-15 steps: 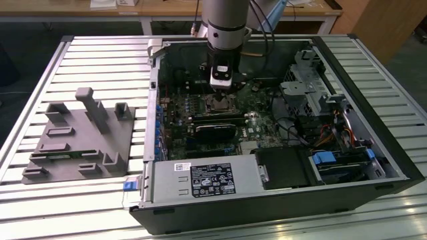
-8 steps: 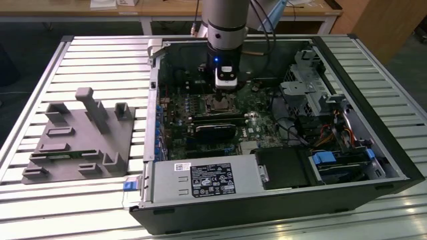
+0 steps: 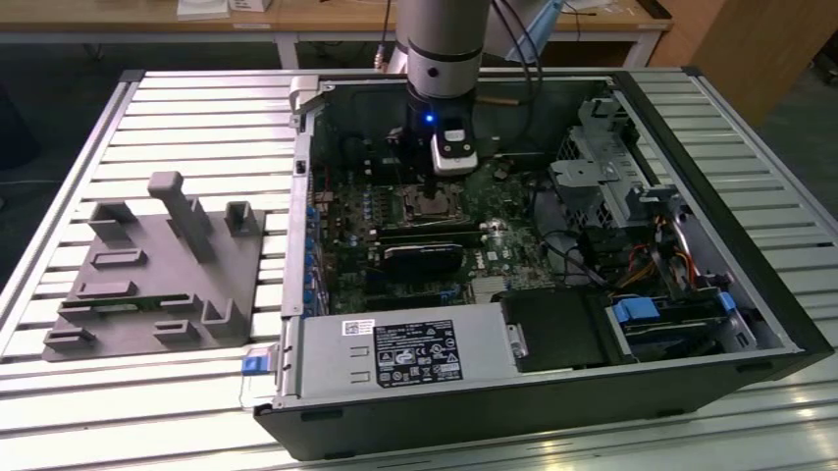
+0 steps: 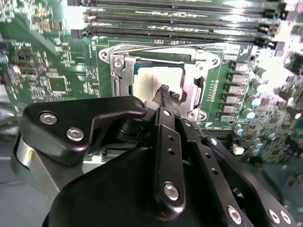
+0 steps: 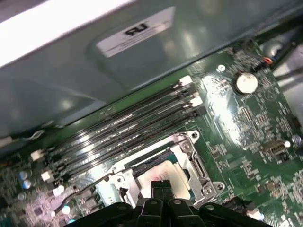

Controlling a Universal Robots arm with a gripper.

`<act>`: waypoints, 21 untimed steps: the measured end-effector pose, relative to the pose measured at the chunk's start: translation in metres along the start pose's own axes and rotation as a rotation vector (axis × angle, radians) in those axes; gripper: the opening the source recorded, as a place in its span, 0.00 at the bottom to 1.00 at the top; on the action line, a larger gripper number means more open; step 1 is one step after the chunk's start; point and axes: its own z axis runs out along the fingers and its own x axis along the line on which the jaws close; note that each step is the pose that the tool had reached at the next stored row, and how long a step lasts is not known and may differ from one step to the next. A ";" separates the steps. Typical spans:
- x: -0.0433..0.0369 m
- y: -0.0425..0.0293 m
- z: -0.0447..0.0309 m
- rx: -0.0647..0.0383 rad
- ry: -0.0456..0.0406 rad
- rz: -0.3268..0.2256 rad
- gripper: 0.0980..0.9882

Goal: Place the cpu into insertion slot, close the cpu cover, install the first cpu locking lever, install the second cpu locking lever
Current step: 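Close the cpu cover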

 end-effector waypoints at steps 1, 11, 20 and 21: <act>0.0000 0.0000 0.0000 0.000 0.0004 -0.017 0.01; 0.0000 0.0000 0.0001 0.000 0.0040 -0.185 0.01; 0.0000 0.0000 0.0003 0.000 0.0073 -0.335 0.01; 0.0000 0.0000 0.0003 0.000 0.0076 -0.350 0.01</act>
